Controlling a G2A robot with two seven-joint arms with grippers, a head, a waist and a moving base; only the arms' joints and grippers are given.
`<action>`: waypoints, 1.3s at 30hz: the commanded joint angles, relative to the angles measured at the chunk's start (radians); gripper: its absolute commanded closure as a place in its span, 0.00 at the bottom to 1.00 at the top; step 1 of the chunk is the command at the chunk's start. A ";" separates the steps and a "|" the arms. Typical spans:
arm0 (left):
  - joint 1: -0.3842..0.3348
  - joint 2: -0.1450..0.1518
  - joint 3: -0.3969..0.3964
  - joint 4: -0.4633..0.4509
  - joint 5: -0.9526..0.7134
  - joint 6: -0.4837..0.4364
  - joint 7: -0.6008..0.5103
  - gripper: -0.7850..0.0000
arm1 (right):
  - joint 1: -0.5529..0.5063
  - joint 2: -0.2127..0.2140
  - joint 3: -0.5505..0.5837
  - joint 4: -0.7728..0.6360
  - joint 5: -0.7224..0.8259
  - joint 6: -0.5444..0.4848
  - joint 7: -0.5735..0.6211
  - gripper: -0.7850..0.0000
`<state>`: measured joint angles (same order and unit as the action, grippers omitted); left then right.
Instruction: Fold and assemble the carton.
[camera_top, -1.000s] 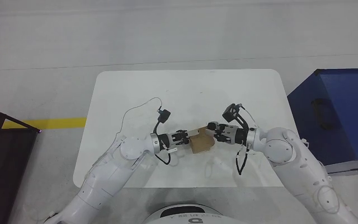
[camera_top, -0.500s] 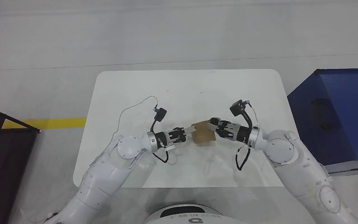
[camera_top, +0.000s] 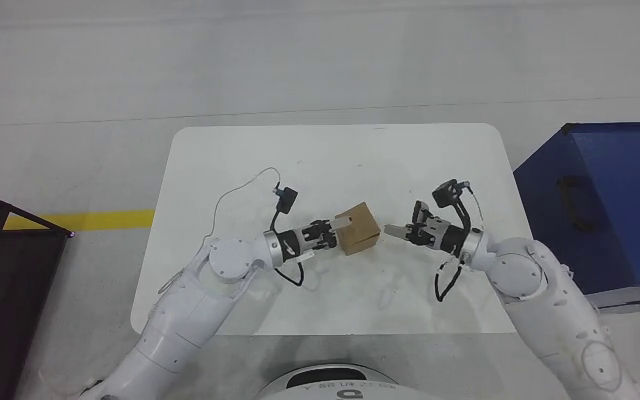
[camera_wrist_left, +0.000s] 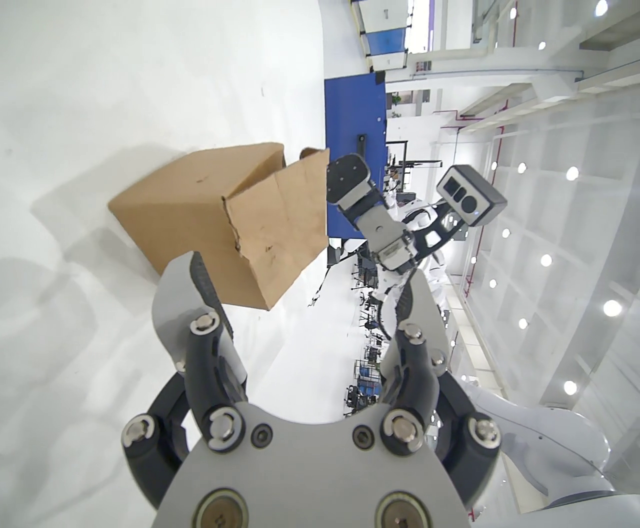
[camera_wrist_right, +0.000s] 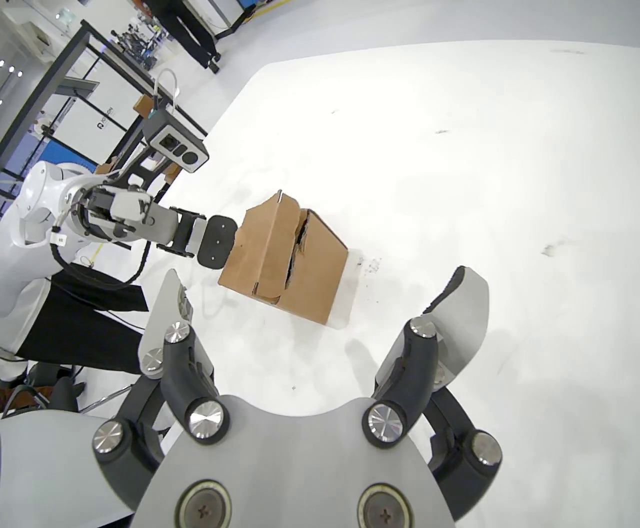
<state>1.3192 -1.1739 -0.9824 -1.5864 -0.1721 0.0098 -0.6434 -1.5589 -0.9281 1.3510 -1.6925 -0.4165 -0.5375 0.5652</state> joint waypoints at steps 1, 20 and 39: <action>0.005 0.000 -0.015 0.007 -0.029 -0.004 0.020 0.13 | 0.028 -0.004 -0.045 0.018 -0.009 -0.050 0.037 0.00; 0.177 0.043 -0.219 -0.095 -0.061 0.029 0.032 0.00 | 0.202 -0.019 -0.146 0.165 0.131 -0.190 0.076 0.52; -0.063 -0.002 -0.015 0.042 0.072 0.040 0.032 0.19 | 0.182 -0.029 -0.190 0.132 -0.146 -0.101 -0.038 0.25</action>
<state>1.2660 -1.1728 -1.0069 -1.5566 -0.1007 0.0563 -0.6107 -1.3758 -0.9571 1.1599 -1.5594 -0.5508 -0.6457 0.5304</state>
